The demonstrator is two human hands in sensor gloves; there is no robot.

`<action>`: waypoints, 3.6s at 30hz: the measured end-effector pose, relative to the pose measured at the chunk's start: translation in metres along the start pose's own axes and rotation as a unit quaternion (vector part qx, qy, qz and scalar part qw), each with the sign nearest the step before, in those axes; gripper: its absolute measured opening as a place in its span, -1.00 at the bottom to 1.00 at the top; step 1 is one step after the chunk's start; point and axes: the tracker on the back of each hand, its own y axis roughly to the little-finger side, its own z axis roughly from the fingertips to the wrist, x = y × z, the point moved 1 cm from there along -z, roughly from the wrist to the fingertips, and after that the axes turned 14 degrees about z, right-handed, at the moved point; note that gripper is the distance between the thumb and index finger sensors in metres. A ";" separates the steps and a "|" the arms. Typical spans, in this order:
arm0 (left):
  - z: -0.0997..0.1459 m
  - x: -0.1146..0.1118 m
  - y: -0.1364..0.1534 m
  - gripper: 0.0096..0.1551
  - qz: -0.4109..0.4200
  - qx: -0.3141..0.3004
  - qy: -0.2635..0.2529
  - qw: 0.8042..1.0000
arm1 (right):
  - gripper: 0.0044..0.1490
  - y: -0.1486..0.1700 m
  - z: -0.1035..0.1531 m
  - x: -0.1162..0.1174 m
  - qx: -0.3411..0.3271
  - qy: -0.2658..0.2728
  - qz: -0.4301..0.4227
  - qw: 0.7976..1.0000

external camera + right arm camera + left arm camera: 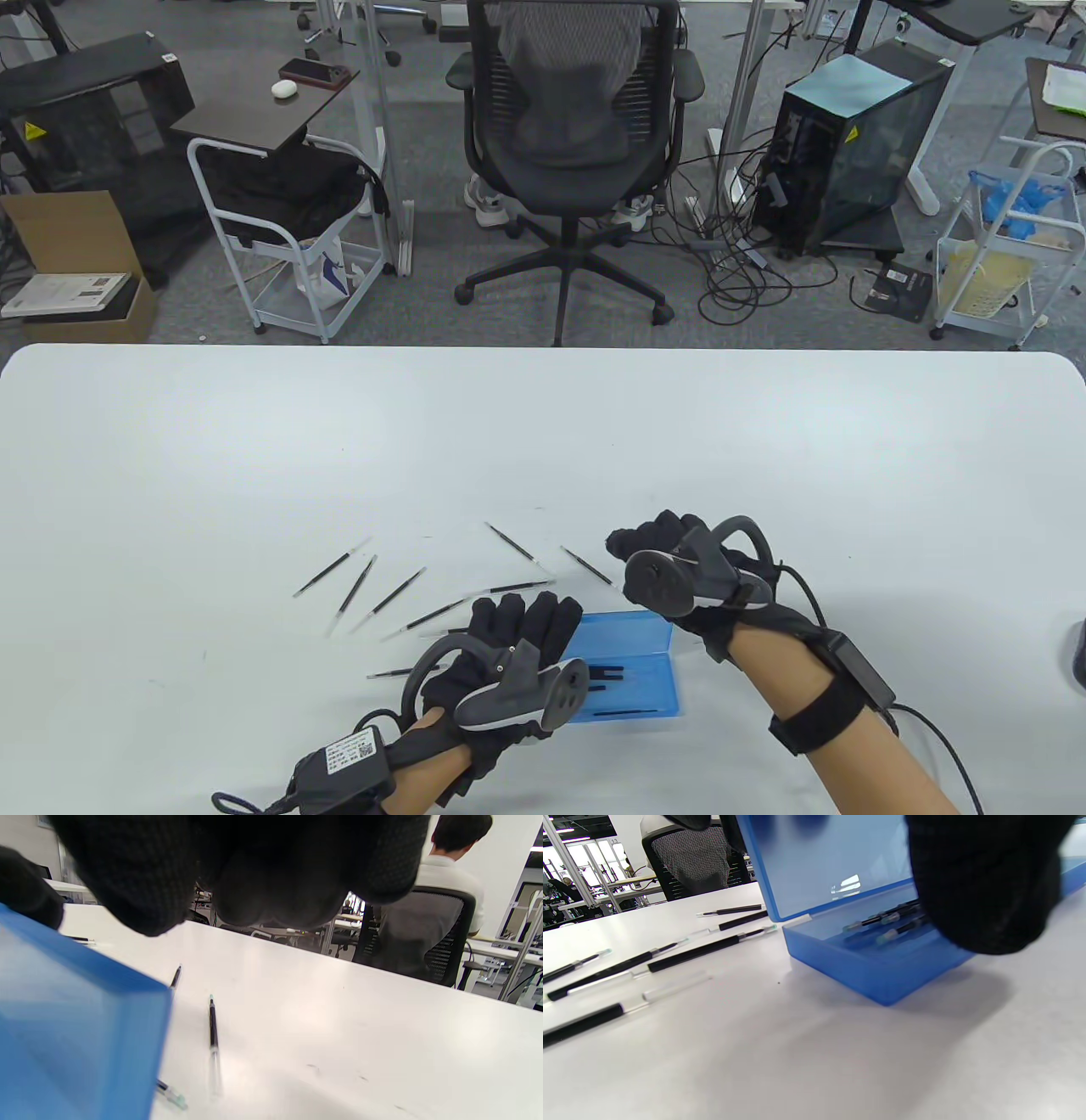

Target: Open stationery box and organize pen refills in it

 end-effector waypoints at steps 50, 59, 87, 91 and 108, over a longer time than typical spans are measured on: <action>0.001 -0.001 -0.001 0.58 0.002 -0.004 0.001 1.000 | -0.23 -0.006 -0.063 0.048 -0.022 -0.050 0.032 0.998; 0.001 -0.001 -0.001 0.58 0.002 -0.004 0.002 1.000 | -0.23 0.000 -0.006 -0.035 -0.028 0.062 0.011 0.998; 0.001 -0.001 0.000 0.58 0.007 -0.002 0.003 1.000 | -0.23 -0.083 0.094 0.011 -0.061 0.038 0.065 0.995; 0.001 -0.001 0.000 0.59 0.008 -0.002 0.003 1.000 | -0.22 -0.094 0.089 0.015 -0.070 0.054 0.080 0.993; 0.000 0.000 0.000 0.58 0.006 -0.001 0.002 1.000 | -0.14 -0.063 0.104 -0.011 0.000 0.121 0.019 0.992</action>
